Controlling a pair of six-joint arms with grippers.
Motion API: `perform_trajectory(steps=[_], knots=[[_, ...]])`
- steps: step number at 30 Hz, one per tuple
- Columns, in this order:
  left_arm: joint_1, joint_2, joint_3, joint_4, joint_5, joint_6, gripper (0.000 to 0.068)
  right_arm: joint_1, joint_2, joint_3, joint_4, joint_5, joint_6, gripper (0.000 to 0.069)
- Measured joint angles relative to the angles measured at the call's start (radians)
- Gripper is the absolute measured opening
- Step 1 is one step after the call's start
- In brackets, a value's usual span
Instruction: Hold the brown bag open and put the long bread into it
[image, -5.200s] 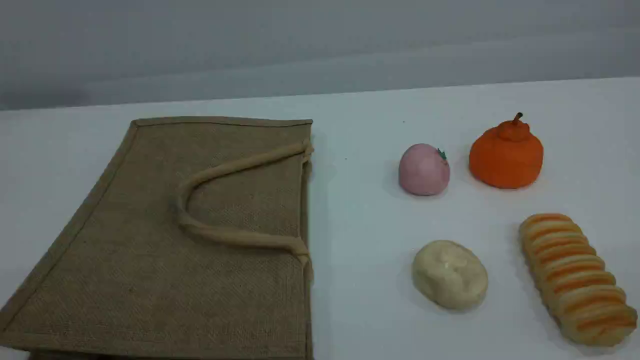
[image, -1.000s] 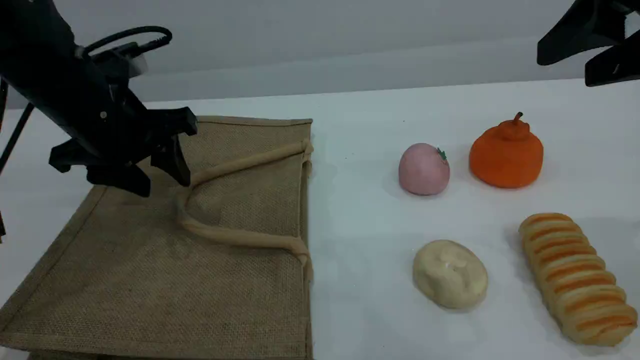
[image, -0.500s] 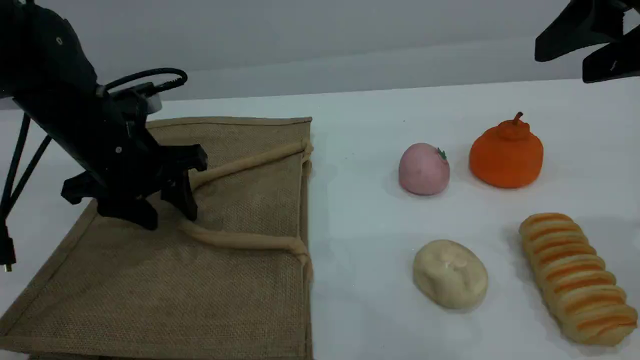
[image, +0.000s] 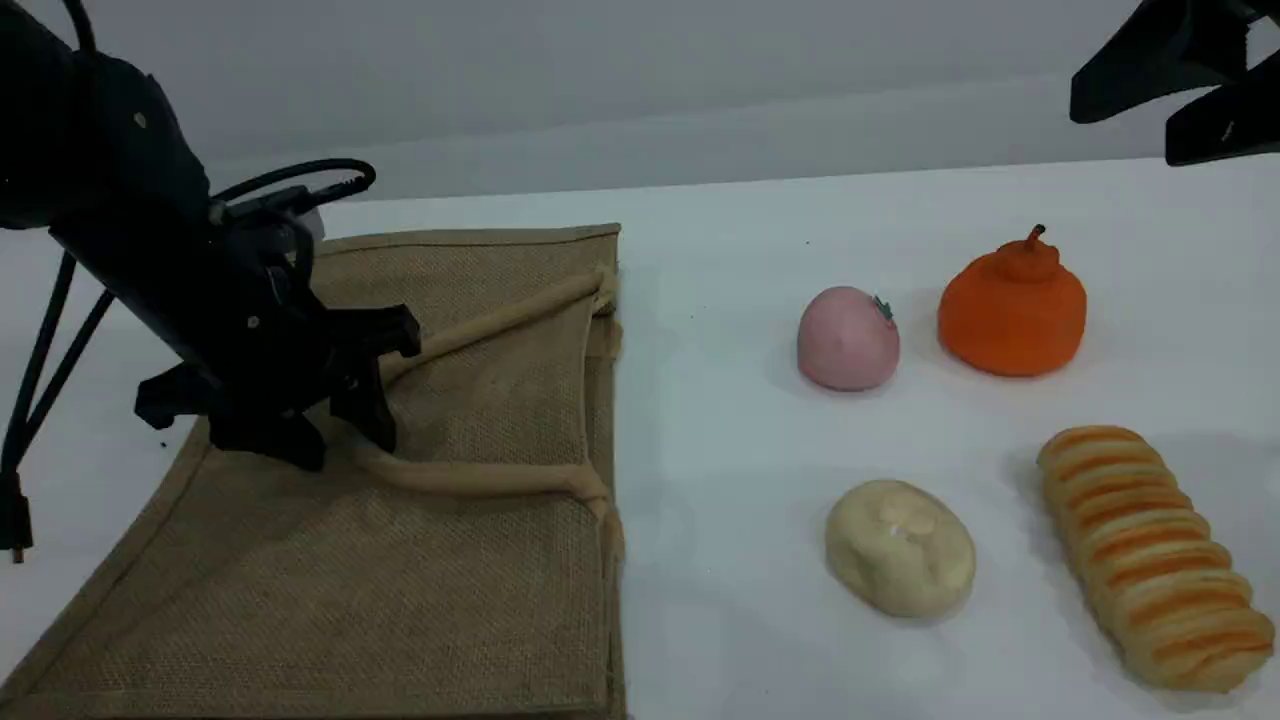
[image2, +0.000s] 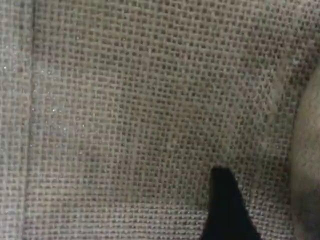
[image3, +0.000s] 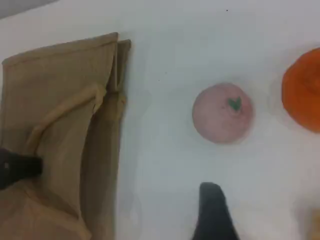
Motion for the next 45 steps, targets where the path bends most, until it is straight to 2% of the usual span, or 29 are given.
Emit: perform_trajectory(steps=[4, 10, 16, 20, 33, 41, 45], knots=[[0.000, 0.001, 0.000, -0.007, 0.000, -0.002, 0.0329, 0.000, 0.000, 0.000, 0.000, 0.000, 0.000, 0.0405], [0.000, -0.001, -0.018, -0.056, 0.035, -0.003, 0.0097, 0.000, 0.000, 0.000, 0.000, 0.000, -0.001, 0.0405], [0.000, -0.024, -0.107, -0.052, 0.160, 0.011, 0.0094, 0.000, 0.000, 0.000, -0.006, -0.004, 0.000, 0.0405], [0.000, -0.110, -0.192, -0.050, 0.269, 0.084, 0.0092, 0.000, 0.000, 0.000, -0.020, -0.012, 0.000, 0.0405], [0.000, -0.501, -0.415, -0.049, 0.604, 0.238, 0.0092, 0.000, 0.007, 0.001, -0.101, -0.017, 0.000, 0.0405], [0.000, -0.530, -0.577, -0.048, 0.782, 0.376, 0.0090, 0.000, 0.143, 0.002, -0.099, -0.032, 0.004, 0.0405], [0.000, -0.530, -0.597, -0.049, 0.834, 0.441, 0.0090, 0.000, 0.209, 0.002, -0.099, -0.063, -0.003, 0.0405]])
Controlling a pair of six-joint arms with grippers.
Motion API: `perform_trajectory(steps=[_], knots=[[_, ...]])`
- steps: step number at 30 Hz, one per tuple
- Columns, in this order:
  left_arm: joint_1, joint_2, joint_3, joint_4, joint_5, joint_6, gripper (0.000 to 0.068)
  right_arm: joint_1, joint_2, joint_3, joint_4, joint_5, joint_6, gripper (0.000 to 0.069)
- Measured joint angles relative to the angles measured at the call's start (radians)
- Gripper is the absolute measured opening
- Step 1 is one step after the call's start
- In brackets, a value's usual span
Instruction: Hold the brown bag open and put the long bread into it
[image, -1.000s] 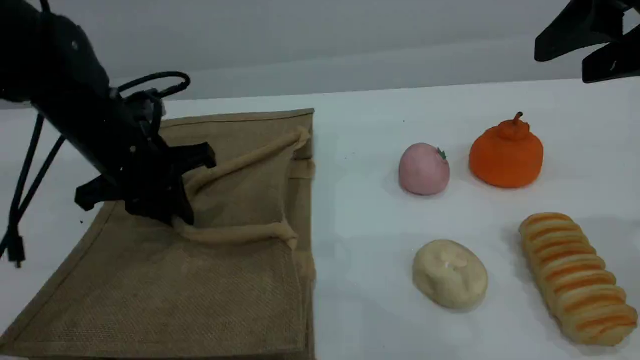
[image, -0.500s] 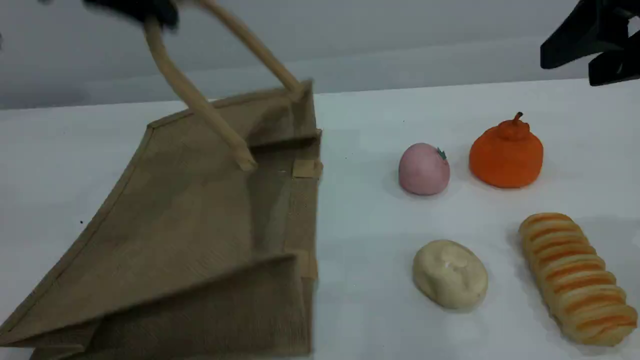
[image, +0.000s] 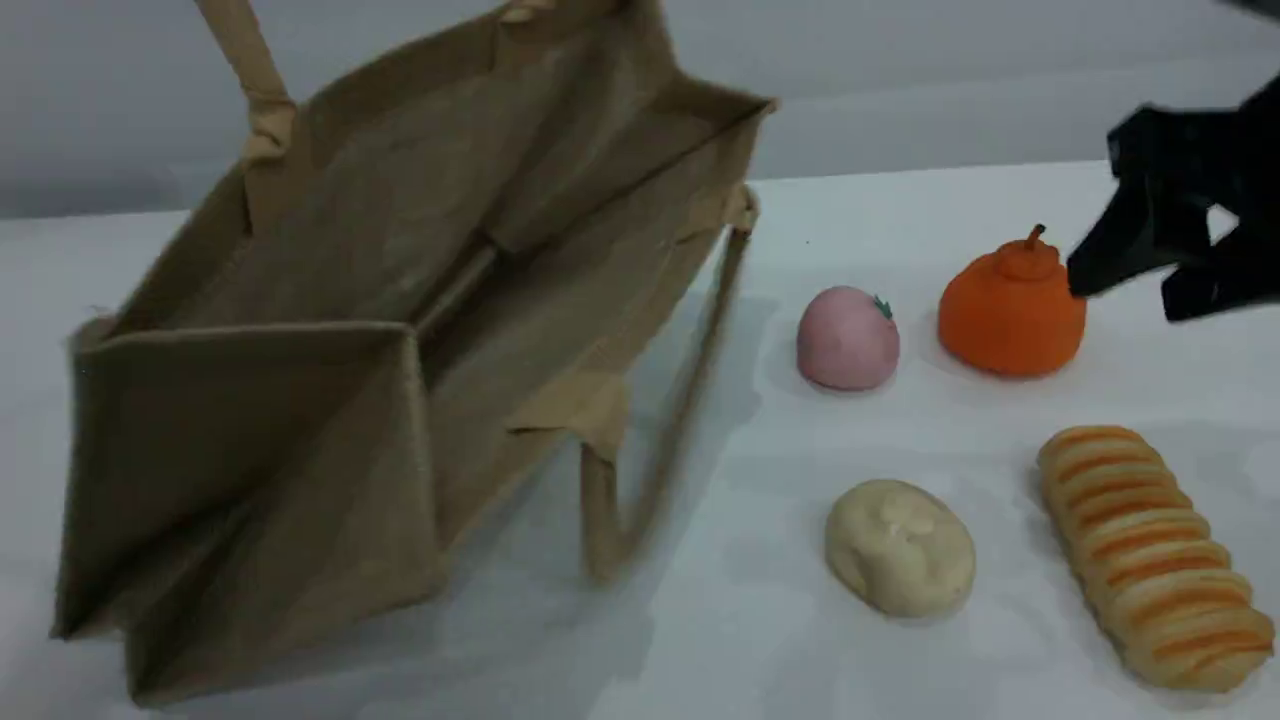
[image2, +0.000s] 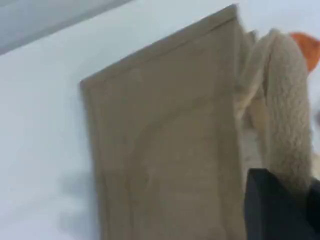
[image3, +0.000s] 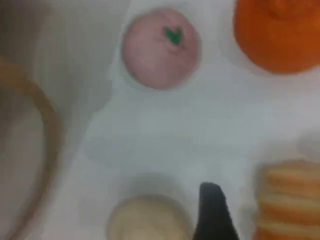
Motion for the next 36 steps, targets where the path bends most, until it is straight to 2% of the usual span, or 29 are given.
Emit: perform_trajectory(steps=[9, 12, 15, 18, 24, 36], knots=[[0.000, 0.000, 0.000, -0.010, 0.059, 0.078, 0.0090, -0.001, 0.052, 0.000, -0.092, -0.102, 0.009, 0.0405], [0.000, 0.000, 0.001, -0.053, 0.072, 0.106, 0.0090, -0.001, 0.052, 0.000, -0.103, -0.139, 0.009, 0.0405], [0.000, 0.000, 0.001, -0.100, 0.077, 0.133, 0.0090, -0.001, 0.056, 0.000, -0.103, -0.124, 0.009, 0.0405], [0.000, 0.000, 0.001, -0.133, 0.077, 0.137, 0.0090, -0.001, 0.085, 0.000, -0.104, -0.116, 0.009, 0.0405], [0.000, 0.000, 0.001, -0.133, 0.071, 0.136, 0.0090, -0.001, 0.170, 0.000, -0.104, -0.073, 0.008, 0.0405], [0.000, 0.001, 0.001, -0.144, 0.071, 0.137, 0.0090, -0.001, 0.316, -0.001, -0.096, -0.136, 0.007, 0.0405]])
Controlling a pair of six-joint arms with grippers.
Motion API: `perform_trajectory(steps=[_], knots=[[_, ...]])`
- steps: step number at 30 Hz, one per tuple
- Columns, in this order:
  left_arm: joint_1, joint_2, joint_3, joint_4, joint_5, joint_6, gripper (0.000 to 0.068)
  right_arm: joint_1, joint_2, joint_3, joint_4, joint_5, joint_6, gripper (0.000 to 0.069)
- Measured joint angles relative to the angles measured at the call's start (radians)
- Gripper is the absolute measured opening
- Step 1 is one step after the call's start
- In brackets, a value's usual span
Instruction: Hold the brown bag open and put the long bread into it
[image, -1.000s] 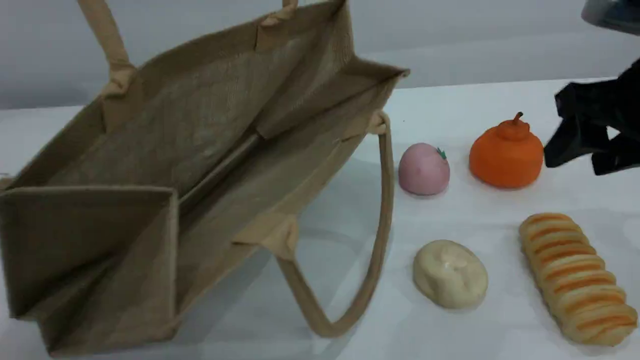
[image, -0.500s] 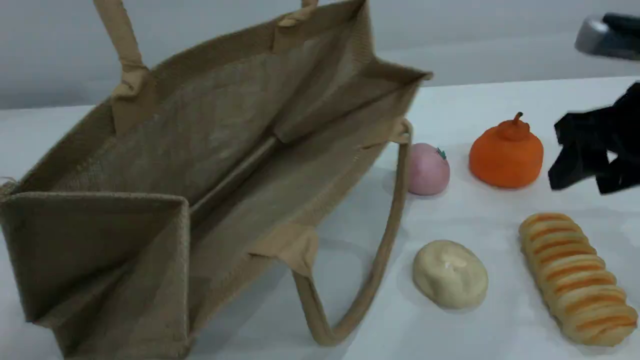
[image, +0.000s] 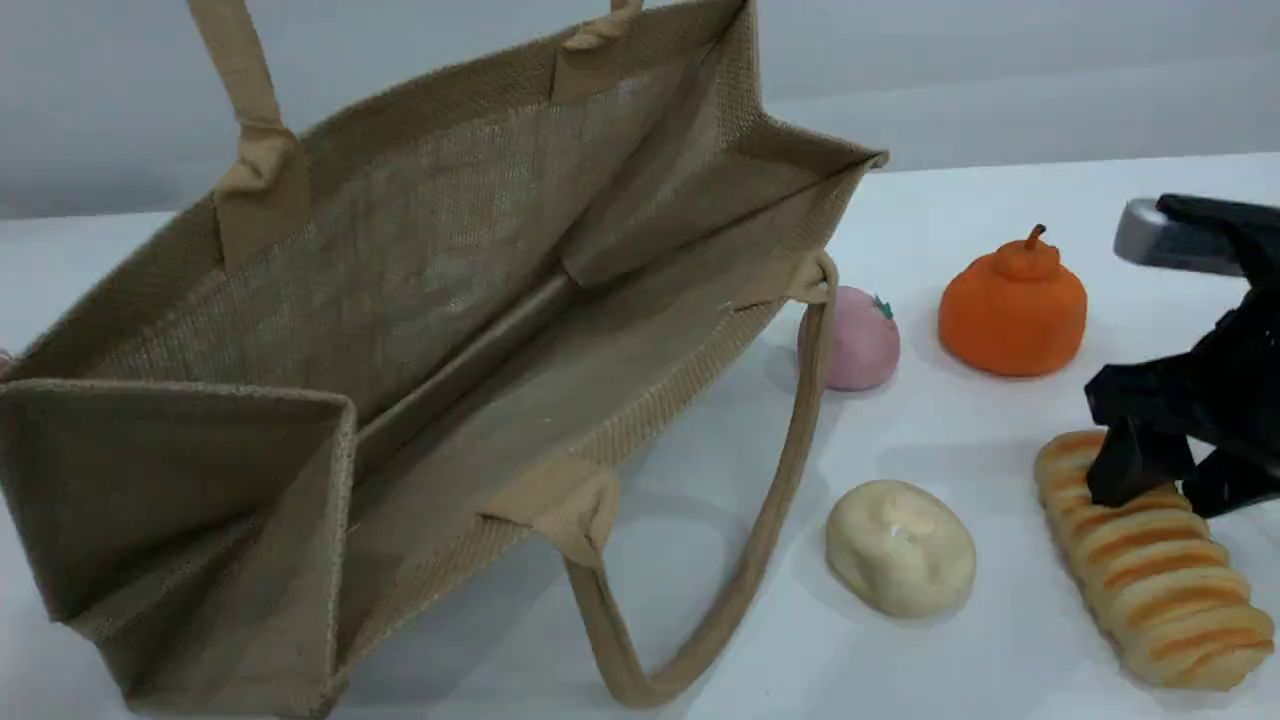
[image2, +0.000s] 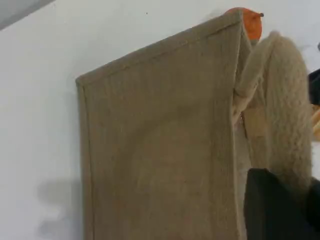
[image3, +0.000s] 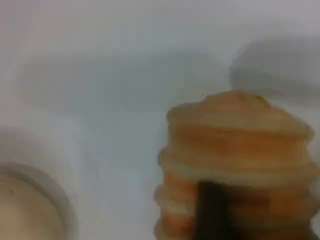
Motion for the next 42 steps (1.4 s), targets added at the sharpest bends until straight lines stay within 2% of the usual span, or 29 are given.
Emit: perform_trajectory(steps=[3, 15, 18, 23, 27, 34, 42], knots=[[0.000, 0.001, 0.000, -0.021, 0.000, 0.007, 0.0090, 0.000, 0.001, 0.000, 0.001, 0.007, -0.004, 0.0405], [0.000, 0.001, 0.000, -0.021, 0.001, 0.007, 0.0090, 0.000, 0.003, 0.001, -0.001, 0.039, -0.005, 0.0397], [0.000, 0.001, 0.000, -0.021, 0.001, 0.007, 0.0090, 0.001, 0.003, 0.001, -0.001, 0.046, -0.005, 0.0348], [0.000, 0.001, 0.000, -0.021, 0.001, 0.007, 0.0090, 0.001, 0.003, 0.001, -0.001, 0.047, -0.005, 0.0207], [0.000, 0.001, 0.000, -0.021, 0.001, 0.007, 0.0090, 0.001, 0.003, 0.001, 0.003, 0.035, -0.005, 0.0121], [0.000, 0.001, 0.000, -0.027, 0.008, 0.033, 0.0090, 0.000, -0.038, 0.001, -0.009, 0.060, -0.005, 0.0099], [0.000, 0.001, 0.000, -0.045, 0.007, 0.054, 0.0090, 0.000, -0.263, 0.001, 0.003, 0.187, -0.002, 0.0081]])
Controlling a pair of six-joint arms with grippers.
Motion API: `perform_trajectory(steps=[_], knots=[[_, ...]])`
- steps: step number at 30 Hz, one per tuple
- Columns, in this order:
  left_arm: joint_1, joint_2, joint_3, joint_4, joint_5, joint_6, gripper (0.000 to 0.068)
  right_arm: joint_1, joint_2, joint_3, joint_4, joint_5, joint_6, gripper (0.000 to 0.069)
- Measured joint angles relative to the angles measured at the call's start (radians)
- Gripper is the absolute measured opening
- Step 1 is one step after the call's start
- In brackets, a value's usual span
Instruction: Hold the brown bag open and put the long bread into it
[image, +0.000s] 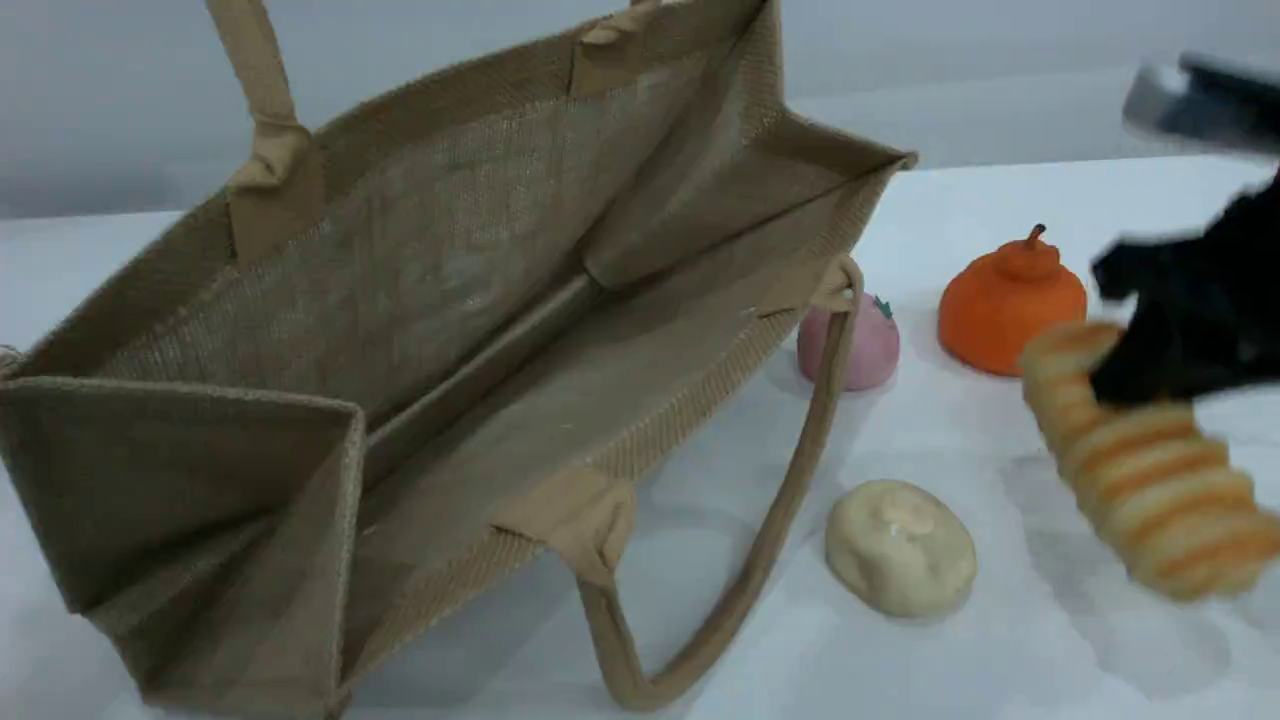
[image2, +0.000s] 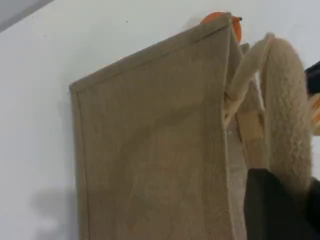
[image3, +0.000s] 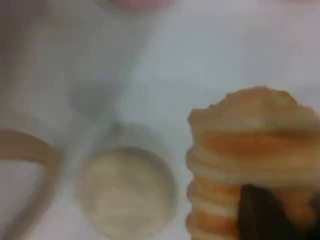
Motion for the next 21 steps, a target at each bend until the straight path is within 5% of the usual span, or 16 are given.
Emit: perform_trajectory(steps=[14, 21], knots=[[0.000, 0.028, 0.001, -0.001, -0.038, 0.000, 0.0090, 0.008, -0.324, -0.001, 0.267, 0.321, -0.113, 0.0069], [0.000, 0.031, 0.001, -0.014, -0.051, -0.001, 0.0090, 0.161, -0.322, -0.006, 0.381, 0.294, -0.134, 0.0065]])
